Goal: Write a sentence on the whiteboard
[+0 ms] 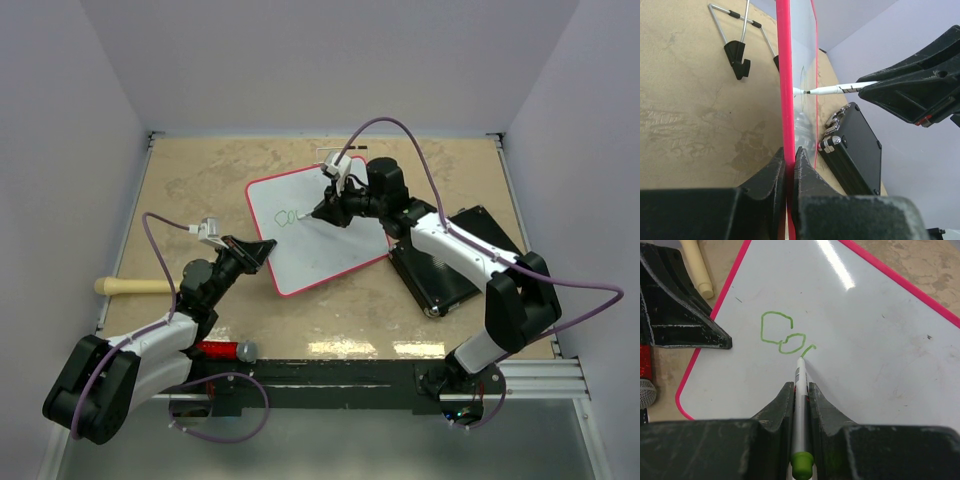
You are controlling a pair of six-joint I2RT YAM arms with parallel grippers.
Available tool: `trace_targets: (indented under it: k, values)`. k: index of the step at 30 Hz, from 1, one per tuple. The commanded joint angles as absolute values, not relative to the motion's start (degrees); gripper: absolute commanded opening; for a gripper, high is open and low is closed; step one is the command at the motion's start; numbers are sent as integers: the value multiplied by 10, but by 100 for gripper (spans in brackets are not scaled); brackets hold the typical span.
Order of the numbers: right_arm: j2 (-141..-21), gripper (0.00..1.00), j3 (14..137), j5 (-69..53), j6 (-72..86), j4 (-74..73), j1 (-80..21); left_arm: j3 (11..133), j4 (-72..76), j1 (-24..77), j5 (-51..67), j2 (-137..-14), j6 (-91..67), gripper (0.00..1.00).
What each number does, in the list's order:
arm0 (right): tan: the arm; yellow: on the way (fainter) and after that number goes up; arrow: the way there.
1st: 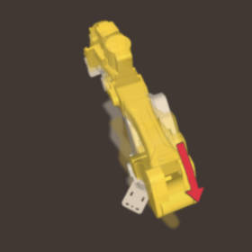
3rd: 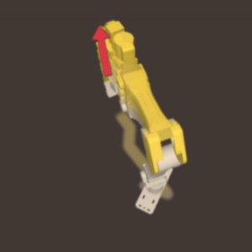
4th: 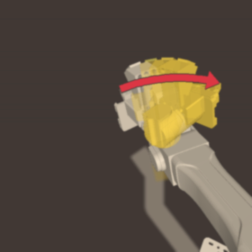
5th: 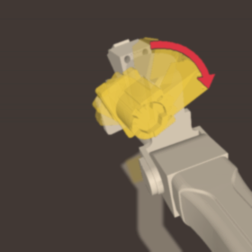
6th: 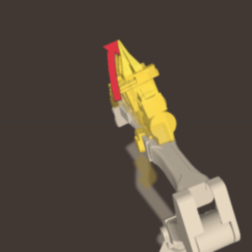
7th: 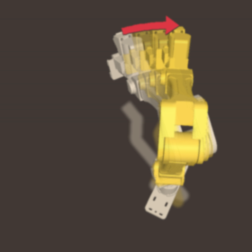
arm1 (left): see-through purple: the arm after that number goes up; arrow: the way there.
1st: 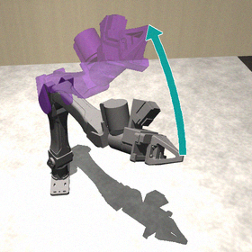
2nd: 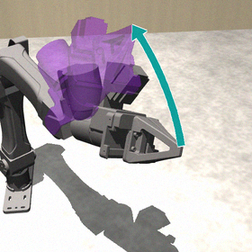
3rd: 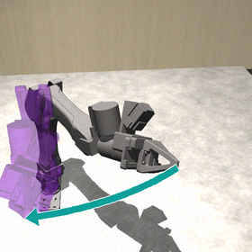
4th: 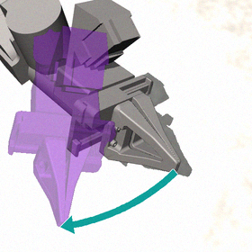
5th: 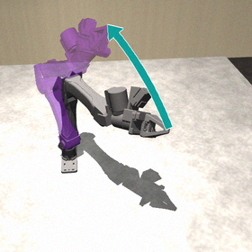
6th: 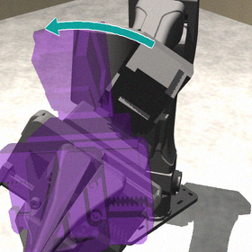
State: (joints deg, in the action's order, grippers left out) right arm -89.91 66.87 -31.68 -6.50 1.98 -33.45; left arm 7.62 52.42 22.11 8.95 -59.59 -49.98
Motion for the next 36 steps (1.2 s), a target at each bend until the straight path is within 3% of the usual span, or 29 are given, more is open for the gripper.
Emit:
trace_targets:
  k: [1, 16, 36]
  values:
    - [-881, 0, 654, -317, -86, 2, -339, 75, 516, 224, 125, -599, -420, 0]
    - [-894, 0, 687, -234, -81, -5, -335, 73, 516, 224, 129, -599, -418, 0]
    - [-904, 0, 696, -257, -87, -19, -336, 73, 517, 224, 129, -601, -417, 0]
